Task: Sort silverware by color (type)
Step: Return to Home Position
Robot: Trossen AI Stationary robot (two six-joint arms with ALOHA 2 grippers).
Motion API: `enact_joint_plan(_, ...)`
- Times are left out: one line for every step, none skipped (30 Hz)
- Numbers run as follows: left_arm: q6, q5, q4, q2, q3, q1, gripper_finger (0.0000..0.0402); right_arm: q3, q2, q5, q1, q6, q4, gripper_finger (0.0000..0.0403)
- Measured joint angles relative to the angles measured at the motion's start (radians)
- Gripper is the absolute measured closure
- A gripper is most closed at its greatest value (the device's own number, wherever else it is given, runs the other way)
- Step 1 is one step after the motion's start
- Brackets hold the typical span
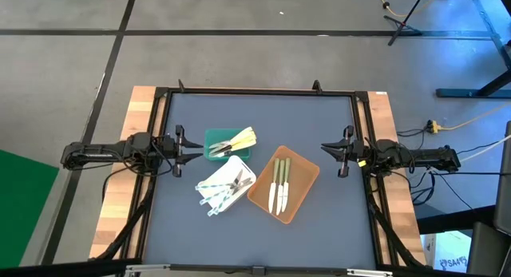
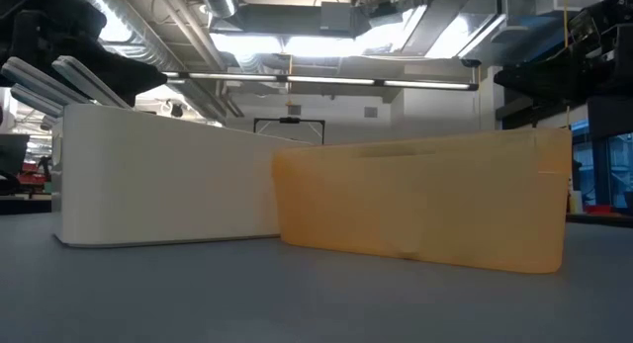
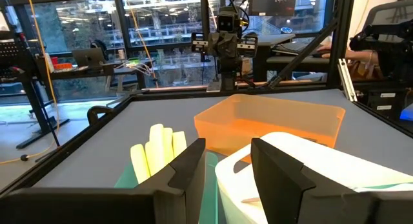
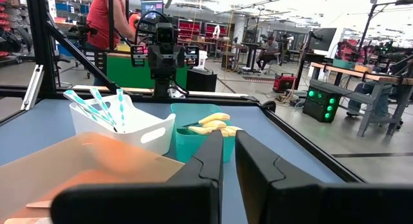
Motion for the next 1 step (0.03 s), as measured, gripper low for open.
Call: enact_joint_plan(0.0,0.0,0.0,0.0,0.0,0.0,0.0283,0.0,0.0,0.0,0.0,0.0,0.0,0.0372)
